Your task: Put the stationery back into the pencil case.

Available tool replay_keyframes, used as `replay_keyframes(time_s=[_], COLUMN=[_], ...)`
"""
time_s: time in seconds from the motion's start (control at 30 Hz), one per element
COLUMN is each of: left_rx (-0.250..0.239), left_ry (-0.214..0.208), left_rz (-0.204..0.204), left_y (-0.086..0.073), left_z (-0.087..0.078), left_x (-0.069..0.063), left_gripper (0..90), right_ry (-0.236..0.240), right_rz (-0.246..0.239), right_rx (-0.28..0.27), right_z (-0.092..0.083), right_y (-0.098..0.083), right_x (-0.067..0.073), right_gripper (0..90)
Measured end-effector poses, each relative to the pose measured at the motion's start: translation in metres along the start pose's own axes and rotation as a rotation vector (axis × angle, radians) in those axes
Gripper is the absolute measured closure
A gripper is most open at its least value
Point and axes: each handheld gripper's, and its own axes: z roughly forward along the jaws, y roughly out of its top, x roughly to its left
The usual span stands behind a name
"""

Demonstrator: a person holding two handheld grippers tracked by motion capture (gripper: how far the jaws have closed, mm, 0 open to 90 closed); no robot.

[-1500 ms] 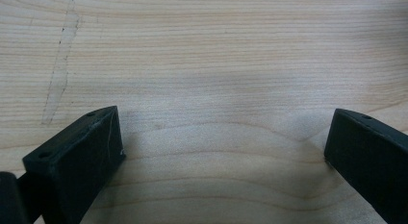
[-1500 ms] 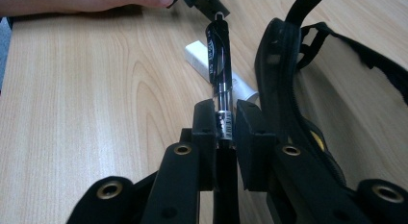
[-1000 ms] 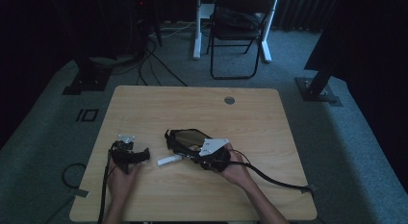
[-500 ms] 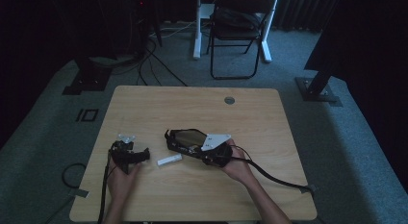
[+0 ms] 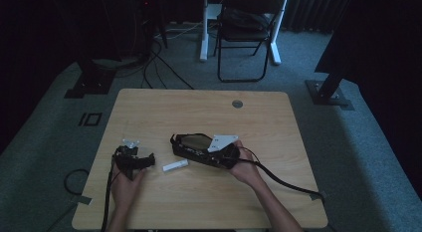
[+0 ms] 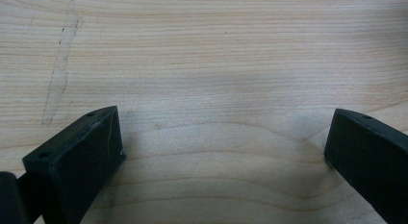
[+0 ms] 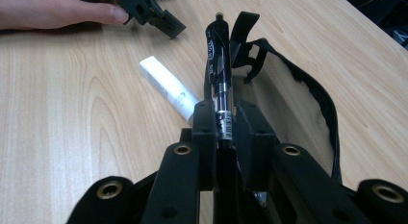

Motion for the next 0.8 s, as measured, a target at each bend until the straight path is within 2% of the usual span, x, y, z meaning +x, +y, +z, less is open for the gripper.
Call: replay_keyframes(time_s=[0.8], left_rx=[0.000], left_ry=[0.000], left_rz=[0.000], left_y=[0.000], left_z=[0.000], left_x=[0.000], left_gripper=[0.0], right_ry=[-0.019], right_rz=[0.002], right_rx=[0.008], right_z=[0.012], right_y=[0.005], right_x=[-0.016], right_gripper=[79.7])
